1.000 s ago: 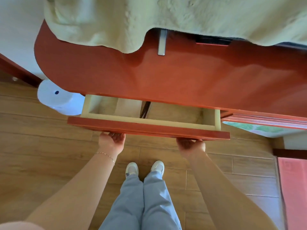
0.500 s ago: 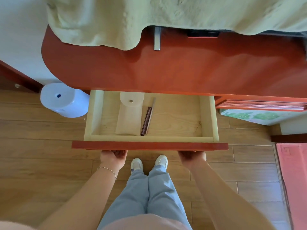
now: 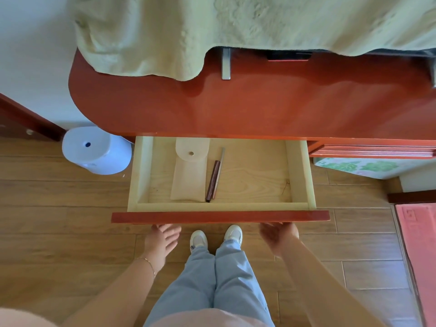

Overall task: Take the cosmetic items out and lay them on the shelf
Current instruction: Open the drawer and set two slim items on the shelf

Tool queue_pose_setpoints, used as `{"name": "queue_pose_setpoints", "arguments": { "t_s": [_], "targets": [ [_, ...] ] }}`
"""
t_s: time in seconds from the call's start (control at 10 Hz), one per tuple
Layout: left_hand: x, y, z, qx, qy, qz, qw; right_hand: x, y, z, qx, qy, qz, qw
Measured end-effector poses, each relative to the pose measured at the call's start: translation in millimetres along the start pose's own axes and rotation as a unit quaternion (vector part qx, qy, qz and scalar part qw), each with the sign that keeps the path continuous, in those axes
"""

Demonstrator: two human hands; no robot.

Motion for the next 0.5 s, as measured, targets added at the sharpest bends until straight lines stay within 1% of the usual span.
{"name": "queue_pose_setpoints", "arguments": {
  "t_s": [0.1, 0.2, 0.3, 0.4, 0.5],
  "targets": [
    [-27.5, -22.8, 8.9, 0.567, -0.114, -0.093, 0.810, -32.7, 4.7, -0.6, -0.399, 0.019, -0.014, 0.917],
    [-74.3, -69.1, 22.7, 0.571, -0.132, -0.217, 0.780, -91.1, -6.8, 0.3, -0.532, 0.040, -0.182, 0.826],
    [-115.6, -106.4, 62.7, 0.502, -0.167, -0.301, 0.794, -154.5, -39.8, -19.8, -0.577, 0.120, -0.293, 0.753],
    [-116.5, -116.3, 110.5, 0.470, -0.241, -0.260, 0.808, -167.6, -83.0, -58.7, -0.595, 0.248, -0.222, 0.732],
    [-82.8, -116.4, 150.8, 0.524, -0.330, -0.068, 0.783, -138.1, -124.6, -79.9, -0.620, 0.320, -0.130, 0.704]
  ]
}}
Point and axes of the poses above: each hand's wrist, its own x-axis towards the middle knuckle, its own y-axis out of the back of the hand, z = x × y, the point moved 5 cm from there along x, towards the middle knuckle, and after that the axes turned 2 degrees about x, right-handed, at the moved point
